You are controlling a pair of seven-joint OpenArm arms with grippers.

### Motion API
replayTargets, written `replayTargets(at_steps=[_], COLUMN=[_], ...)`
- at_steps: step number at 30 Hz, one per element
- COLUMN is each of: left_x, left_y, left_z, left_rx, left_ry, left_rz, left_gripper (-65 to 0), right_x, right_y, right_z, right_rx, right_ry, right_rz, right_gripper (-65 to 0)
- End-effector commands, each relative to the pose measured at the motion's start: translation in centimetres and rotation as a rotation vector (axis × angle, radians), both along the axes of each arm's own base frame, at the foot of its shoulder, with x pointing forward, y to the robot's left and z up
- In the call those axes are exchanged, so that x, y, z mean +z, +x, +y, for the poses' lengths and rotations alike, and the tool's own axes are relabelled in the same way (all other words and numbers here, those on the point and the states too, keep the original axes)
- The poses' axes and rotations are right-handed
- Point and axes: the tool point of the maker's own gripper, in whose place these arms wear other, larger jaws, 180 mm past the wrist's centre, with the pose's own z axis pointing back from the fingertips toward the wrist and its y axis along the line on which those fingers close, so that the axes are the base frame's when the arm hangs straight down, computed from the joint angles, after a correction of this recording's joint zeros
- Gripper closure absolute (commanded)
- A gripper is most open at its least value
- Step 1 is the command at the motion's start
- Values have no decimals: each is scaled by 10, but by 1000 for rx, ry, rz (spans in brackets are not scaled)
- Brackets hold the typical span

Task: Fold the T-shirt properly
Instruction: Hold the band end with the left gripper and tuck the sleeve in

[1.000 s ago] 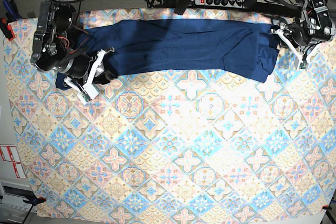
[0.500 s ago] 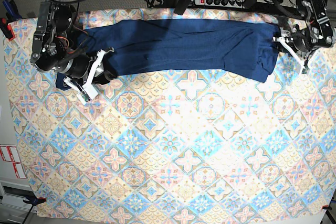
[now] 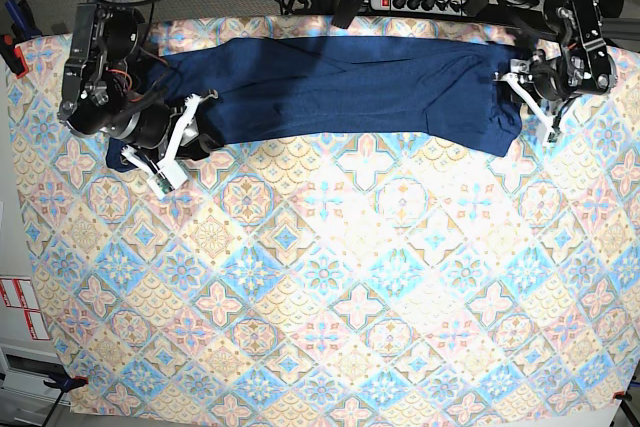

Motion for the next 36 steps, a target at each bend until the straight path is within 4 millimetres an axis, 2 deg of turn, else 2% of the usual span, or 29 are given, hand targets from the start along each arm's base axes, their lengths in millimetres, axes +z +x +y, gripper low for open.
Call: replayTargets(at_steps=[1,5,13,15,19,26,30,33,36], left_x=[5,-1,-10,-10,-3,-2,10,23,30], left_y=[8,1,-6,-6,3,7,14,20,27], left_z=[-5,-16,-19,-18,-26,-30,-12,20,29], left_rx=[-17,-20,12,17,-32,-37,45,159,179], left_ry=[-13,-57,-108,-111,-149,-163,-152,-124,-110], left_rz=[-27,-11,13,10,-55,-81,-146,-232,-284], left_gripper=[-262,-257,-249,-210,0,0,0,0,0], right_x=[12,12,13,13,13,13,13,13,12], right_y=[8,9,10,10,10,10,10,10,9], right_z=[1,1,0,0,0,-1,0,1,1], right_rx=[1,1,0,0,0,-3,0,1,1], right_ry=[18,18,18,18,18,17,18,18,18], right_rz=[-46,-48,-50,-50,-50,-50,-50,-49,-48], right_gripper=[-157,-157,-157,-157,-157,-157,-157,-157,-157])
